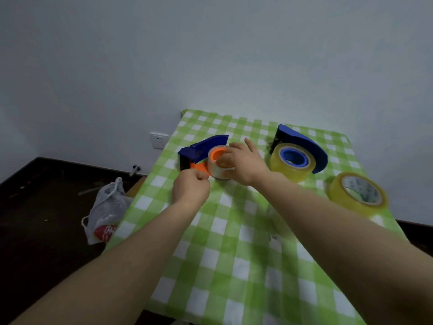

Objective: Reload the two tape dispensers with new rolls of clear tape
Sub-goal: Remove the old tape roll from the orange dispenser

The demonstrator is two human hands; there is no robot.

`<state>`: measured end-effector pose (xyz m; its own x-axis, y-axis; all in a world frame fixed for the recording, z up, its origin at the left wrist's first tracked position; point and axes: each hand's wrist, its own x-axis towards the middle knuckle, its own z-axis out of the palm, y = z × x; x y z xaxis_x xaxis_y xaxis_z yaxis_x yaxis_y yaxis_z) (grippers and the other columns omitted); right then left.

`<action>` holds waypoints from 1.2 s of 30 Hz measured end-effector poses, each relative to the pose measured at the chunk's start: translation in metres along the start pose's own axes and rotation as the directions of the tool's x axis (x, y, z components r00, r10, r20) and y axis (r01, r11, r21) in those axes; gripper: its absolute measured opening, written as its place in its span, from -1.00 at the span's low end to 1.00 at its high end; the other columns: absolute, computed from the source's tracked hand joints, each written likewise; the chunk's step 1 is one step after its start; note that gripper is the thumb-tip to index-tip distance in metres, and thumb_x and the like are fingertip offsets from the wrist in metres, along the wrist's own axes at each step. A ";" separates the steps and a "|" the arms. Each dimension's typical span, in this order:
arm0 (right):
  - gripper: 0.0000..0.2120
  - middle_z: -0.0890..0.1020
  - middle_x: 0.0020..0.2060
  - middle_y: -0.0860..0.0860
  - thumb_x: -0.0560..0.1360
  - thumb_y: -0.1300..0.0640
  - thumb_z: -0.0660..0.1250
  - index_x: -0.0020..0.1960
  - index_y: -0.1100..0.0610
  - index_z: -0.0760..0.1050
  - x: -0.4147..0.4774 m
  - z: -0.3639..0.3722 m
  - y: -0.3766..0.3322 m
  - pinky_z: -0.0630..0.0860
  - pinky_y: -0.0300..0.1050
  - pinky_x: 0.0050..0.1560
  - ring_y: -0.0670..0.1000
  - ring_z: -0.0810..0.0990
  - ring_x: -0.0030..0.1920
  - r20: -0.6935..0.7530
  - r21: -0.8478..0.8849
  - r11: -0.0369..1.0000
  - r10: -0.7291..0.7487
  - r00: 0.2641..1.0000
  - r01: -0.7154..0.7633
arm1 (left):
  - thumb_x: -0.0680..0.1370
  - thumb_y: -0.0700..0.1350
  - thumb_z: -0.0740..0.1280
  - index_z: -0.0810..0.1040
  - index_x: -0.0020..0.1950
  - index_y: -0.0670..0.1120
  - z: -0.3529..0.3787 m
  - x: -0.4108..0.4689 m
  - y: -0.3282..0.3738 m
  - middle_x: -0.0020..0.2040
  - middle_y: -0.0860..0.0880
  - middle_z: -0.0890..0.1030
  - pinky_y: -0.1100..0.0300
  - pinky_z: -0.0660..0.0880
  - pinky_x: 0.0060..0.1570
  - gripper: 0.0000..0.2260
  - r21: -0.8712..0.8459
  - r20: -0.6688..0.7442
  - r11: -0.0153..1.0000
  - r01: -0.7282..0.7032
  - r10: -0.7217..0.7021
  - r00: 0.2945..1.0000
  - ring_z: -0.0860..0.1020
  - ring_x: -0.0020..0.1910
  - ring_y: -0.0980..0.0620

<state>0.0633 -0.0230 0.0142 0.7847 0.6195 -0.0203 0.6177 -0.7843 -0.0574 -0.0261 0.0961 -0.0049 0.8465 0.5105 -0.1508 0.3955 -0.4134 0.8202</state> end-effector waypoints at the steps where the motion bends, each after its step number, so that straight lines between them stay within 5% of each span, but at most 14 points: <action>1: -0.64 0.47 0.33 -0.05 0.52 -0.01 0.23 0.31 -0.08 0.42 0.002 -0.001 -0.004 -0.25 0.09 0.47 -0.01 0.18 0.48 0.013 0.001 1.000 0.005 1.000 -0.005 | 0.55 -0.19 0.25 0.63 0.14 -0.05 -0.001 0.001 -0.002 0.17 -0.05 0.62 0.20 0.41 -0.04 -0.77 -0.003 0.002 1.000 0.003 -0.003 1.000 0.54 0.07 -0.09; 6: -0.71 0.58 -0.11 -0.04 0.56 0.15 0.08 0.17 0.05 0.50 0.014 0.006 -0.017 -0.27 0.13 0.48 0.04 0.49 0.20 0.081 -0.112 0.991 0.078 0.994 -0.069 | 0.56 -0.18 0.25 0.63 0.14 -0.08 -0.003 0.009 -0.013 0.17 -0.06 0.62 0.16 0.46 0.02 -0.77 -0.018 0.008 0.999 0.036 -0.035 0.999 0.55 0.08 -0.09; 17: -0.93 0.51 -0.19 -0.02 0.52 0.13 0.19 -0.11 0.05 0.44 0.007 -0.001 -0.023 0.01 0.01 0.41 0.18 0.46 0.15 -0.066 0.052 0.996 0.075 0.995 -0.071 | 0.53 -0.17 0.27 0.63 0.11 -0.14 -0.015 -0.002 -0.014 0.14 -0.12 0.63 0.19 0.41 -0.01 -0.78 -0.189 0.010 0.979 0.075 -0.075 0.997 0.56 0.10 -0.17; 21: -0.87 0.47 -0.30 -0.03 0.52 0.10 0.20 -0.19 0.07 0.42 -0.023 -0.022 -0.037 0.13 -0.05 0.05 0.08 0.39 -0.19 -0.128 0.110 0.992 0.080 0.989 -0.066 | 0.46 -0.14 0.36 0.55 -0.19 -0.12 -0.023 -0.024 0.002 -0.18 -0.15 0.52 0.14 0.43 -0.21 -0.93 -0.537 0.126 0.814 0.220 -0.180 0.975 0.48 -0.15 -0.13; 25: -0.68 0.38 -0.43 -0.09 0.55 -0.02 0.19 -0.36 0.01 0.28 -0.066 -0.033 -0.058 0.11 -0.07 -0.05 -0.01 0.35 -0.33 -0.122 0.232 0.969 0.119 0.985 -0.088 | 0.45 0.05 0.42 0.51 0.02 -0.08 -0.028 -0.052 0.011 0.11 -0.14 0.53 0.11 0.50 0.02 -0.73 -0.690 0.347 0.625 0.366 -0.159 0.924 0.51 0.15 -0.08; 27: -0.81 0.44 -0.38 -0.11 0.54 0.00 0.22 -0.23 0.03 0.41 -0.088 -0.035 -0.067 0.12 -0.08 -0.04 0.02 0.45 -0.21 -0.140 0.313 0.947 0.127 0.982 -0.078 | 0.42 0.07 0.45 0.51 0.16 -0.11 -0.028 -0.068 0.010 0.17 -0.12 0.58 0.10 0.48 0.02 -0.59 -0.712 0.370 0.605 0.355 -0.106 0.923 0.53 0.19 -0.06; 31: -0.80 0.62 -0.17 -0.06 0.48 0.01 0.32 0.03 0.10 0.53 -0.125 -0.027 -0.082 0.33 0.01 0.16 0.01 0.57 -0.03 -0.107 0.568 0.819 0.172 0.979 -0.082 | 0.43 -0.01 0.45 0.43 0.29 -0.05 -0.036 -0.103 0.009 0.11 -0.03 0.64 0.05 0.43 0.06 -0.52 -0.731 0.309 0.639 0.240 -0.004 0.951 0.59 0.08 0.06; 34: -0.68 0.66 0.00 0.22 0.38 0.00 0.39 0.01 0.21 0.55 -0.153 -0.028 -0.090 0.45 0.25 0.18 0.20 0.60 0.10 -0.074 0.823 0.564 0.227 0.971 -0.069 | 0.39 -0.09 0.48 0.46 0.27 -0.08 -0.047 -0.124 0.009 0.06 0.02 0.66 0.26 0.46 -0.15 -0.52 -0.772 0.257 0.625 0.117 0.138 0.957 0.62 -0.02 0.13; 36: -0.81 0.65 0.05 0.24 0.44 0.19 0.41 0.01 0.26 0.56 -0.170 -0.033 -0.092 0.51 0.15 0.19 0.18 0.62 0.10 -0.040 0.910 0.412 0.217 0.975 -0.055 | 0.31 -0.07 0.49 0.51 0.26 -0.13 -0.051 -0.131 0.008 0.09 -0.03 0.67 0.31 0.54 -0.22 -0.46 -0.788 0.242 0.612 0.066 0.211 0.947 0.66 -0.02 0.10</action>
<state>-0.1253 -0.0574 0.0559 0.9015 0.4327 0.0074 0.1646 -0.3270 -0.9306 -0.1523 0.0643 0.0495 0.9713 0.2140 -0.1038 0.0164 0.3751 0.9268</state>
